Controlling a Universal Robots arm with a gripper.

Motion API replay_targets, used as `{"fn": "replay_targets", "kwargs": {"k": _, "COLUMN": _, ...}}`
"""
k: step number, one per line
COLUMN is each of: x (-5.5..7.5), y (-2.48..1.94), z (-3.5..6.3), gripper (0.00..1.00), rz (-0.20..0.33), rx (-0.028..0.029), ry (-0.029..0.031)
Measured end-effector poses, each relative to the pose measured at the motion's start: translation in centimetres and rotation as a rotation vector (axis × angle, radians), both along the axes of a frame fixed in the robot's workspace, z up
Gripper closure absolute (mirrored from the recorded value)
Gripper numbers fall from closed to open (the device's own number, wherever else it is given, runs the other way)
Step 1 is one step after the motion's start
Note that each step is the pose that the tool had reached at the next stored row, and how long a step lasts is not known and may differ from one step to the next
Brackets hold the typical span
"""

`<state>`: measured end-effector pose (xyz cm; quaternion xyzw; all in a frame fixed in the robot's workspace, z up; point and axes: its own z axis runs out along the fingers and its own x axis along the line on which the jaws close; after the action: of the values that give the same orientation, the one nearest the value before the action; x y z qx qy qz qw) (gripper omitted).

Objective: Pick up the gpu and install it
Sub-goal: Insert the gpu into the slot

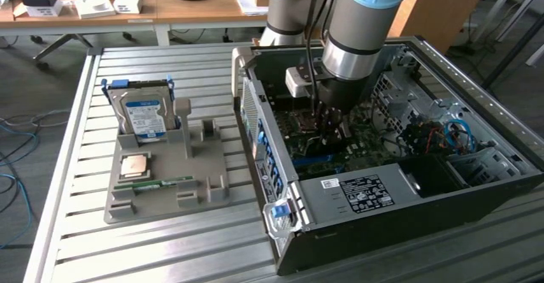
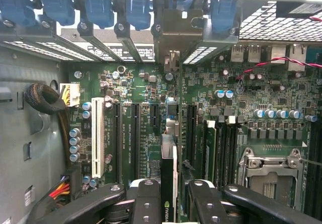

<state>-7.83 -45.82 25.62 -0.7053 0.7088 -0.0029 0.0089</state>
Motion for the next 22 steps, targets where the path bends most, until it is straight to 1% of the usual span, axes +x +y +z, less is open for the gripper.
{"fn": "replay_targets", "kwargs": {"k": 22, "x": -0.01, "y": 0.00, "z": -0.22, "gripper": 0.74, "rz": 0.000, "rx": 0.0000, "ry": 0.0000}}
